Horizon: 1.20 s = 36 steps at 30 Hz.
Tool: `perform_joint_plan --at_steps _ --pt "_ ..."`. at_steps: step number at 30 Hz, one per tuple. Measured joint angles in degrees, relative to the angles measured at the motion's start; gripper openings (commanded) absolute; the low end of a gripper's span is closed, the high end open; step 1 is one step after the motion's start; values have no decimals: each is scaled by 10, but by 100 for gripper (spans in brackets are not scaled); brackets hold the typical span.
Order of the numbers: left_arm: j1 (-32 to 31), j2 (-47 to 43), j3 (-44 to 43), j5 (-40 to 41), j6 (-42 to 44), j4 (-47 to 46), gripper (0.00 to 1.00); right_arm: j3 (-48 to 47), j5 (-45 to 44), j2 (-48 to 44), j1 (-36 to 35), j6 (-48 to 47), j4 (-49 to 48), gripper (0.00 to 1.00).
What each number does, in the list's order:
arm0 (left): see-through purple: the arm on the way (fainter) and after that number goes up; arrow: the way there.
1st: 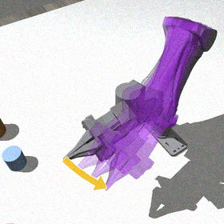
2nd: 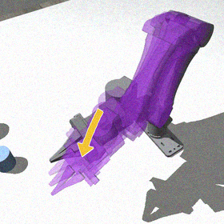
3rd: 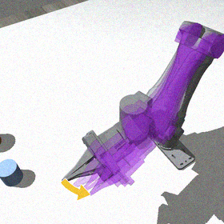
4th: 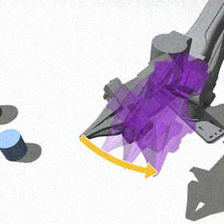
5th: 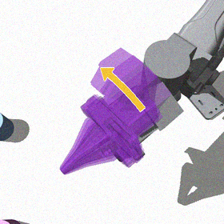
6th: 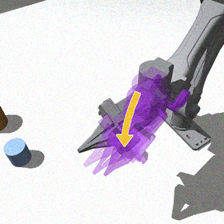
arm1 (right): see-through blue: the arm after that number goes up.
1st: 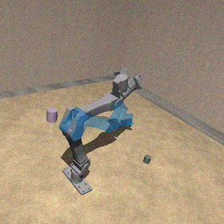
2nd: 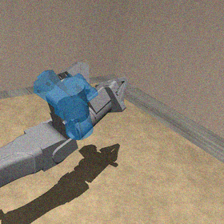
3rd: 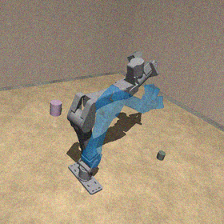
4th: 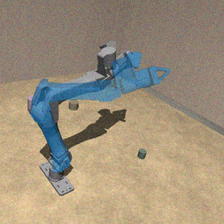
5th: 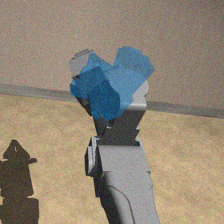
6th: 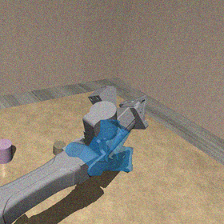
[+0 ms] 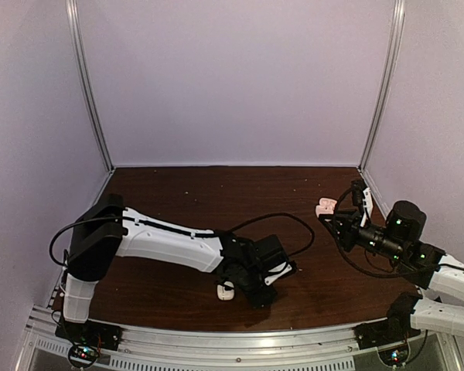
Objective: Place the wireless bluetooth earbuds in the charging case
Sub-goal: Pick up the left earbud from the center of the board.
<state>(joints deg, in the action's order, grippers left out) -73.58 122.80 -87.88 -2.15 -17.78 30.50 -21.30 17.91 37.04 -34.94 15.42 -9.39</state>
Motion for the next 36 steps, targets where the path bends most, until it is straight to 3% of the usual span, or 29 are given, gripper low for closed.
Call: perform_joint_plan --at_steps 6,16,27,36 --pt "0 0 -1 24 10 12 47 0 0 0 0 0 0 0" --pt "0 -14 22 60 32 17 45 0 0 2 0 0 0 0" --pt "0 -23 29 49 60 29 41 0 0 2 0 0 0 0" --pt "1 6 -29 13 66 85 39 0 -2 2 0 0 2 0"
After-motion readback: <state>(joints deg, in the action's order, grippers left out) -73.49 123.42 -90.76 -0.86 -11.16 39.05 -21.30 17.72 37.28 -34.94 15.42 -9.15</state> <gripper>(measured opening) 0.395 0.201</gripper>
